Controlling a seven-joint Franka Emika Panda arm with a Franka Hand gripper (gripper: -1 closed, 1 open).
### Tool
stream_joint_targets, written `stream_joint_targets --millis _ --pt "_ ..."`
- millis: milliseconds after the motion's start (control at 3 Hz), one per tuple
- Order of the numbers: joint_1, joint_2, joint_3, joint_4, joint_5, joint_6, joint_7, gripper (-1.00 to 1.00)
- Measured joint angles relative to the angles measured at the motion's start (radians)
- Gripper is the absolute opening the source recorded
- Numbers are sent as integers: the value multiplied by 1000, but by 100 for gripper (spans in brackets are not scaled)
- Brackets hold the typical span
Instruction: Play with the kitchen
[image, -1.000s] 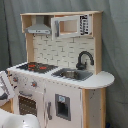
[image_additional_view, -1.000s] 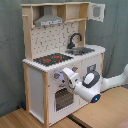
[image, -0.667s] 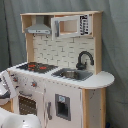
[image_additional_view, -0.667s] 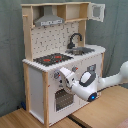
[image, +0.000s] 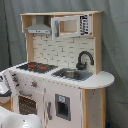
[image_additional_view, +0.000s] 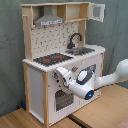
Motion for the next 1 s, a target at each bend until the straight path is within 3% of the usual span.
stream_joint_targets --millis 333,1000 --pt "0 0 0 0 0 1 0 -100" --pt "-4 -1 -3 9 -1 9 -214 -100"
